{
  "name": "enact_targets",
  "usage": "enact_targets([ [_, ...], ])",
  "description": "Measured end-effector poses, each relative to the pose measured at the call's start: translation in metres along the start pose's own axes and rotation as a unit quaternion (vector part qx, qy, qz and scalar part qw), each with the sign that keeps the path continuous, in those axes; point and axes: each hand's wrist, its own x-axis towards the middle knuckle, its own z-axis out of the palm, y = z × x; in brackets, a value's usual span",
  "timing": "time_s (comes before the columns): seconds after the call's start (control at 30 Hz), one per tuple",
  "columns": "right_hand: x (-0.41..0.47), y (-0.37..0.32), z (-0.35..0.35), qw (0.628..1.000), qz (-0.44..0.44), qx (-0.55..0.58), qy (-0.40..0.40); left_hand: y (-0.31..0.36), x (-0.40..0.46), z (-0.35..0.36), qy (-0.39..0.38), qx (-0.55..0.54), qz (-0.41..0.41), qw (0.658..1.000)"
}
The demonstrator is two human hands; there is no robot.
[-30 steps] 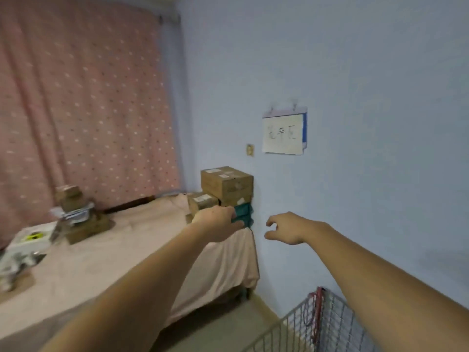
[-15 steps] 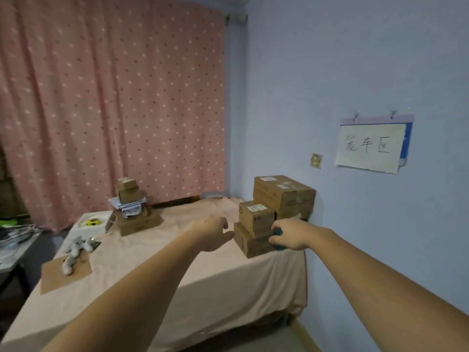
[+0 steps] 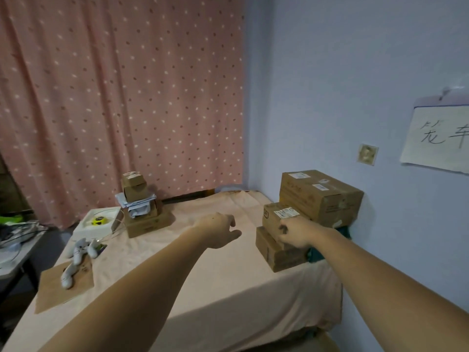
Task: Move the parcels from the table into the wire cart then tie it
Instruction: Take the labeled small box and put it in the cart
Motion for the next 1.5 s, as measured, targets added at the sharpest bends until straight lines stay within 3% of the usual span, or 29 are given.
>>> enact_targets([
  [0.33, 0.116, 0.03, 0.007, 0.996, 0.088, 0.023, -0.003, -0.045, 0.173, 0.036, -0.022, -0.014, 0.072, 0.997],
  [0.67, 0.214, 0.105, 0.01, 0.982, 0.179, 0.058, -0.015, -0.017, 0.33, 0.083, -0.062, -0.025, 0.153, 0.986],
  [0.9, 0.285, 0.152, 0.013, 0.977, 0.212, 0.023, 0.0, -0.006, 0.411, 0.115, -0.097, -0.039, 0.142, 0.984],
  [1.0, 0.306, 0.168, 0.017, 0.97, 0.244, -0.011, 0.008, 0.004, 0.437, 0.128, -0.146, -0.085, 0.11, 0.98],
  [1.1, 0.323, 0.177, 0.022, 0.961, 0.27, -0.065, 0.015, 0.014, 0.452, 0.143, -0.242, -0.204, 0.048, 0.948],
  [1.23, 0.34, 0.184, 0.036, 0.947, 0.306, -0.093, 0.021, 0.03, 0.46, 0.171, -0.359, -0.379, -0.034, 0.852],
  [1.33, 0.351, 0.185, 0.047, 0.943, 0.324, -0.073, 0.014, 0.04, 0.464, 0.197, -0.383, -0.466, -0.073, 0.794],
  [1.5, 0.361, 0.186, 0.059, 0.936, 0.349, -0.049, 0.005, 0.042, 0.476, 0.219, -0.374, -0.514, -0.104, 0.765],
])
